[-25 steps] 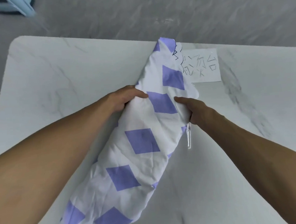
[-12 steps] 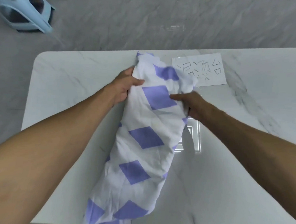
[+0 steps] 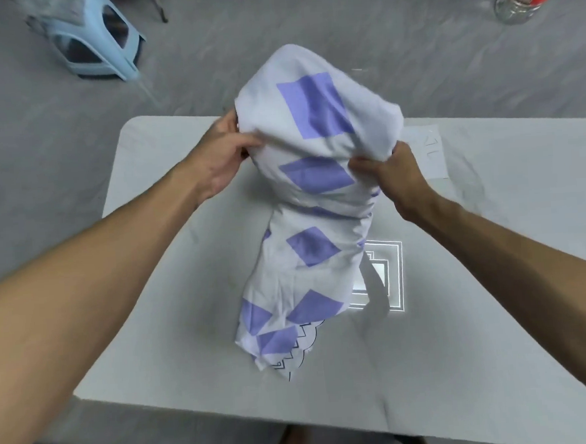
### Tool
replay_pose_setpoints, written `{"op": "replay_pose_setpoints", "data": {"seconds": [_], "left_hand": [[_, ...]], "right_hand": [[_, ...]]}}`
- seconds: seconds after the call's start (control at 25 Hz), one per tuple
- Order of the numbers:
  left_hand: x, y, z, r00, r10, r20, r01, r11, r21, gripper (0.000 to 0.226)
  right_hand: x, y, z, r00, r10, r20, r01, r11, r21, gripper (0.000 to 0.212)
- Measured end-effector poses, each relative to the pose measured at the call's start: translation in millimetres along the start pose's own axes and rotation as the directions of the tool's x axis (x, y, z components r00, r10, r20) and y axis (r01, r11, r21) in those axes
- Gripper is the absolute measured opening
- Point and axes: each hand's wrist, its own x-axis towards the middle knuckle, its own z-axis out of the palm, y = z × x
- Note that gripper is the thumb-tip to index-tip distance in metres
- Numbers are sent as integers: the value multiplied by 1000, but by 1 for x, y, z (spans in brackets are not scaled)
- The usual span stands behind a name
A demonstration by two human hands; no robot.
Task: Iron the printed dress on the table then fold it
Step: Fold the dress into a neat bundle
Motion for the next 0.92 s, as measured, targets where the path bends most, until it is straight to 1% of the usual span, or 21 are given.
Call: {"op": "replay_pose_setpoints", "data": {"seconds": [0.04, 0.08, 0.12, 0.16, 0.2, 0.24, 0.28, 0.32, 0.4, 0.44, 0.48, 0.52, 0.56, 0.6, 0.64, 0.68, 0.72, 0.76, 0.84, 0.88, 0.92], "left_hand": [[-22, -11, -8, 998, -20, 51, 19, 1000, 16, 62], [-46, -26, -15, 995, -60, 78, 55, 996, 69, 59], [-71, -45, -21, 990, -114, 79, 102, 985, 141, 51], [-93, -68, -23, 985, -156, 71, 136, 964, 228, 42], [-117, -93, -26, 984, -158, 83, 122, 937, 328, 36], [-134, -120, -30, 986, -117, 120, 45, 874, 484, 36], [-146, -149, -36, 977, -94, 194, -60, 747, 662, 34], [-156, -180, -41, 960, -65, 272, -187, 577, 795, 31], [-162, -235, -57, 907, -28, 420, -406, 200, 891, 30], [-158, -246, -61, 916, 14, 402, -397, 179, 900, 30], [-153, -247, -60, 939, 34, 342, -339, 251, 907, 31], [-149, -237, -54, 973, 3, 232, -214, 398, 892, 31], [-145, -226, -44, 992, -76, 100, -35, 598, 801, 28], [-141, -215, -32, 972, -233, 1, 179, 747, 640, 23], [-136, -208, -20, 943, -333, -14, 292, 806, 515, 23], [-132, -202, -9, 923, -384, -6, 332, 792, 511, 33], [-131, -204, -3, 920, -391, 31, 295, 742, 602, 41], [-133, -208, 0, 916, -391, 92, 193, 629, 753, 38], [-145, -219, 2, 880, -367, 300, -148, 389, 909, 8], [-152, -224, -5, 828, -367, 424, -296, 355, 887, 6], [-160, -226, -12, 764, -403, 504, -374, 360, 854, 6]], "right_hand": [[-17, 12, 2, 999, -48, 11, 49, 991, -123, 28], [-37, 27, 2, 986, -154, 57, 164, 946, -281, 26], [-57, 45, 2, 937, -303, 175, 349, 838, -420, 22], [-72, 69, -1, 837, -419, 353, 548, 664, -509, 23], [-88, 97, -1, 727, -440, 527, 686, 478, -549, 30], [-99, 125, 1, 655, -387, 649, 756, 320, -571, 42], [-109, 151, 4, 634, -297, 714, 773, 227, -592, 55], [-117, 172, 8, 643, -207, 737, 766, 191, -615, 66], [-126, 191, 18, 684, -74, 725, 727, 144, -671, 75], [-129, 194, 22, 687, -60, 724, 725, 114, -679, 76], [-130, 194, 24, 677, -78, 732, 736, 107, -669, 75], [-130, 192, 24, 660, -117, 742, 751, 116, -650, 71], [-131, 185, 26, 655, -170, 736, 755, 127, -643, 63], [-132, 176, 28, 672, -224, 706, 739, 137, -659, 53], [-131, 170, 33, 694, -272, 666, 714, 146, -685, 43], [-130, 167, 40, 712, -293, 638, 695, 169, -698, 38], [-130, 166, 50, 713, -288, 639, 699, 219, -681, 36], [-133, 169, 62, 685, -239, 688, 727, 294, -621, 37], [-143, 176, 79, 511, -145, 847, 814, 398, -423, 36], [-147, 177, 84, 420, -124, 899, 846, 411, -338, 36], [-148, 176, 84, 372, -129, 919, 860, 419, -290, 36]]}}
